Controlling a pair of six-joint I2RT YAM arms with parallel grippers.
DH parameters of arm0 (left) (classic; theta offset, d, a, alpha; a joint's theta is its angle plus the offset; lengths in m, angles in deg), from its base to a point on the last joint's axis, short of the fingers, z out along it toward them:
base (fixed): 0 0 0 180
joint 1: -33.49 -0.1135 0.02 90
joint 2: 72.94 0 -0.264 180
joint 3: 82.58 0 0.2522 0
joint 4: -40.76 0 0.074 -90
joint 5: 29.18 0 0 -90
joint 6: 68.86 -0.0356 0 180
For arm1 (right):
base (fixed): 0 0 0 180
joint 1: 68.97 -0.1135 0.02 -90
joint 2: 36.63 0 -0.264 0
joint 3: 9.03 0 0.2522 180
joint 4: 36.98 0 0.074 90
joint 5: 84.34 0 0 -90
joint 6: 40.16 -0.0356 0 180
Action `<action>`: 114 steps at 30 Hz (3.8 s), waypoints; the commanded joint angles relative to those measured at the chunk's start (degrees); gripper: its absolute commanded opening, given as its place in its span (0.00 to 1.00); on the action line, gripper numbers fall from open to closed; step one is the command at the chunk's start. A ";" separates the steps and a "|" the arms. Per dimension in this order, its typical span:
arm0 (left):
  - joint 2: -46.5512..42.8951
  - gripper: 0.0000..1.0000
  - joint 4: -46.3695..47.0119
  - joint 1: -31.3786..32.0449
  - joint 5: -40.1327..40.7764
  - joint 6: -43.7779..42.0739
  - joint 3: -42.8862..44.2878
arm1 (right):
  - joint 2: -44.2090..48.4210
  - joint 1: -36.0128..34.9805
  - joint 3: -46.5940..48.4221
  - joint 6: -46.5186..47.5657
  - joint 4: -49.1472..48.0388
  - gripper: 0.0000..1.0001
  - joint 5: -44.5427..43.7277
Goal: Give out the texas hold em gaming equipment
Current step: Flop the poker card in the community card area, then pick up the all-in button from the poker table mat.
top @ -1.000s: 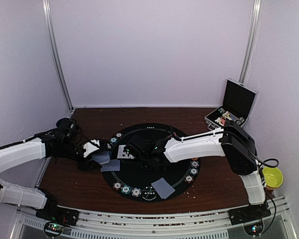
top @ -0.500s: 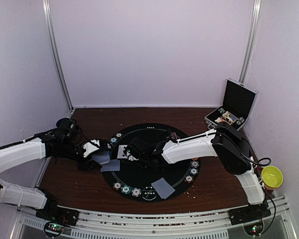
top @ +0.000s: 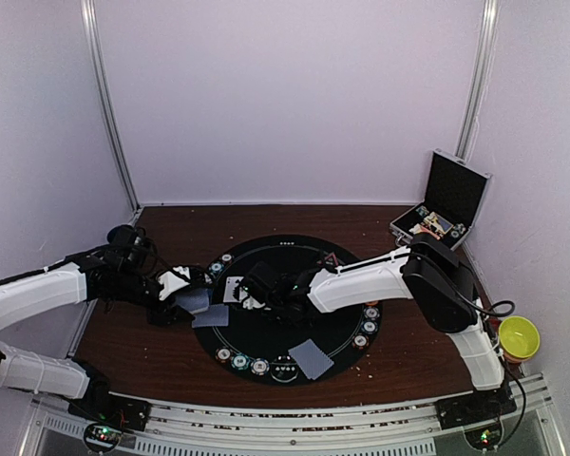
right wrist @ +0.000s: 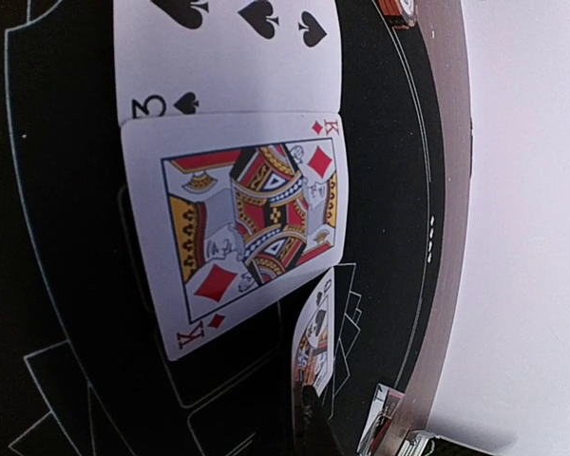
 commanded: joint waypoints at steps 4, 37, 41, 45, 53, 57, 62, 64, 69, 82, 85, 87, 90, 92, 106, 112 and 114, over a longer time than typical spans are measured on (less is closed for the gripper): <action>-0.81 0.53 1.88 0.15 -1.01 -0.09 -0.25 | -0.29 0.29 0.12 -0.65 0.07 0.00 0.86; -0.81 0.53 1.91 0.14 -0.92 -0.16 -0.16 | 8.36 -4.42 2.55 -6.92 12.79 0.64 -1.26; -0.87 0.53 1.93 0.15 -0.92 -0.22 -0.11 | 12.84 -2.77 1.90 -13.64 12.69 0.83 -2.73; -0.92 0.53 1.91 0.10 -0.92 -0.10 -0.16 | 14.97 1.17 3.13 -22.85 13.86 0.98 -0.50; -1.51 0.53 1.92 0.14 -0.83 -0.01 -0.20 | 11.59 10.18 7.90 -40.56 15.60 1.00 -0.04; -1.29 0.53 1.92 0.14 -0.83 0.00 -0.25 | 8.84 14.15 8.12 -46.13 15.11 1.00 -0.08; -1.25 0.53 1.89 0.14 -0.70 -0.01 -0.25 | 7.82 19.58 6.07 -50.29 11.52 1.00 5.58; -1.16 0.53 1.92 0.14 -0.73 0.01 -0.25 | 7.13 20.95 5.84 -51.08 11.24 1.00 9.37; -0.94 0.53 2.00 0.12 -0.61 -0.09 -0.25 | 5.89 21.38 4.66 -51.27 10.59 1.00 13.72; -0.98 0.53 2.01 0.10 -0.83 -0.09 -0.33 | 2.42 21.45 4.02 -50.22 12.12 1.00 16.02; -1.13 0.53 1.99 0.15 -0.92 -0.09 -0.38 | 2.01 21.68 4.21 -50.31 12.01 1.00 15.88; -1.16 0.53 2.01 0.15 -0.92 -0.02 -0.42 | 1.76 21.93 4.30 -50.46 11.83 0.98 15.93; -0.99 0.53 1.99 0.14 -0.92 -0.17 -0.42 | 1.29 22.49 4.39 -50.78 11.33 0.96 16.88; -0.82 0.53 2.01 0.12 -0.92 -0.21 -0.40 | 0.99 22.92 4.43 -51.11 11.03 0.94 17.38; -0.58 0.53 2.19 0.15 -0.70 -0.22 -0.42 | -1.34 24.79 5.77 -53.70 9.27 0.85 22.05; -0.52 0.53 2.26 0.15 -0.66 -0.27 -0.42 | -1.65 24.86 5.66 -55.11 9.36 0.82 21.67; -0.54 0.53 2.28 0.15 -0.66 -0.26 -0.42 | -1.71 24.89 5.34 -55.67 9.34 0.79 21.51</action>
